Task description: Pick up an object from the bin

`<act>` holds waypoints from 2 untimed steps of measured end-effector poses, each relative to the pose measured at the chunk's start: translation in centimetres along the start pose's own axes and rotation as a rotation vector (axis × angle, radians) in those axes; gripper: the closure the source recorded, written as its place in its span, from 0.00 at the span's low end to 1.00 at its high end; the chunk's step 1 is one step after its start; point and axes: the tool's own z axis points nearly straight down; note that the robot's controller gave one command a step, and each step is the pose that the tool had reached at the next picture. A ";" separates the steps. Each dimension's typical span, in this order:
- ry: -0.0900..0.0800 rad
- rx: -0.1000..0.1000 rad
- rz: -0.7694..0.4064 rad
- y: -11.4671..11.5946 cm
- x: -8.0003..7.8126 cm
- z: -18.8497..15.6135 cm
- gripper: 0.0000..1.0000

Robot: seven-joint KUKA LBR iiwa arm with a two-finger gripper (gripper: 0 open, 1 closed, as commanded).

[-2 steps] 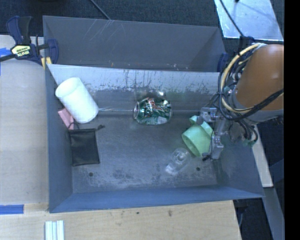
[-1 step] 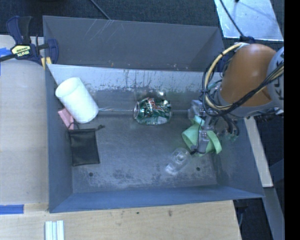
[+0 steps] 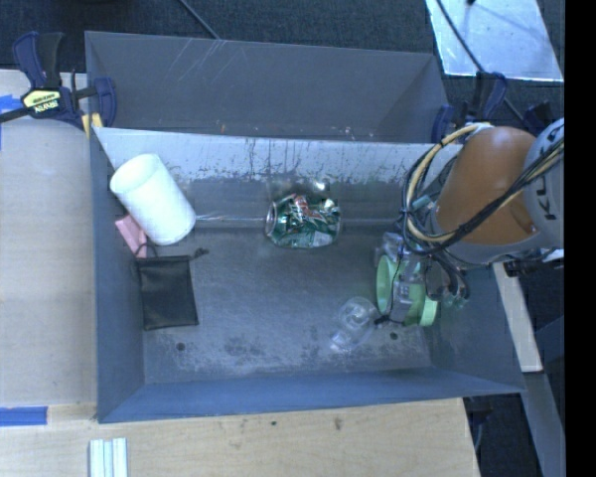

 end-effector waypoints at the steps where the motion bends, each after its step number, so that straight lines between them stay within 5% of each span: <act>1: 0.000 0.000 0.000 0.0 0.0 0.0 1.00; 2: 0.007 0.000 0.012 0.1 -1.0 -5.2 1.00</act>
Offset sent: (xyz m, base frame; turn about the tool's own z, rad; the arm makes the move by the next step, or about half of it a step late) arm 0.0213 -0.0006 0.1044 0.0225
